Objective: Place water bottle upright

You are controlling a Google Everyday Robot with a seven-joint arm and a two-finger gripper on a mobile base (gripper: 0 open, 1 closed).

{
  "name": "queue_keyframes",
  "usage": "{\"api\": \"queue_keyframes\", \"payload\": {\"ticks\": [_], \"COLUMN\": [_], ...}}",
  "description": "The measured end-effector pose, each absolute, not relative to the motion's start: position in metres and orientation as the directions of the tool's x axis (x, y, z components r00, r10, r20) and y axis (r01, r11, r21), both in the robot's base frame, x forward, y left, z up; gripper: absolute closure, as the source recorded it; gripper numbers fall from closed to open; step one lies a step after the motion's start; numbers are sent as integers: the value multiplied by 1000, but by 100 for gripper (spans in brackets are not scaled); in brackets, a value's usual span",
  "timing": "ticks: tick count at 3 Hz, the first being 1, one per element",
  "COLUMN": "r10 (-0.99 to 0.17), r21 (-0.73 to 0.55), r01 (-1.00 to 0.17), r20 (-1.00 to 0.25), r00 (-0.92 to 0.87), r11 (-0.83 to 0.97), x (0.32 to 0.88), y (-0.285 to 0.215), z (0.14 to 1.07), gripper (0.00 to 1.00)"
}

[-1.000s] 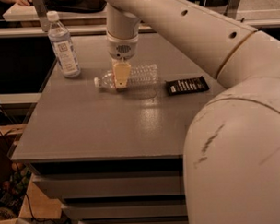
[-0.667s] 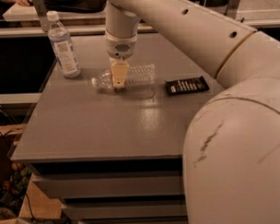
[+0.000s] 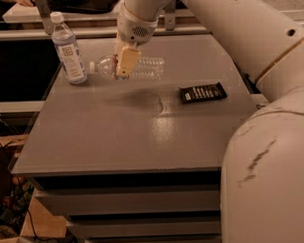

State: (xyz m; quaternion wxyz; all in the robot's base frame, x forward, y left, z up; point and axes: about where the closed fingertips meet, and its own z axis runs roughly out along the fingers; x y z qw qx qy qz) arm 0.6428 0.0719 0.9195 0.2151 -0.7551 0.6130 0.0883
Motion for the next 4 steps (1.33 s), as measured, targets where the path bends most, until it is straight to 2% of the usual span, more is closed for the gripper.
{"api": "queue_keyframes", "payload": {"ticks": [1,2,4], "r10": [-764,-589,-269], "r21": [-255,-245,-142], "r01": [-957,-963,-988], "r20": [-586,-764,-951], "r00": [269,265,153], "r11": [-141,-116,-61], "x": [639,631,608], "y": [82,96,121], "z": [957,981,995], "gripper": [100,100,100]}}
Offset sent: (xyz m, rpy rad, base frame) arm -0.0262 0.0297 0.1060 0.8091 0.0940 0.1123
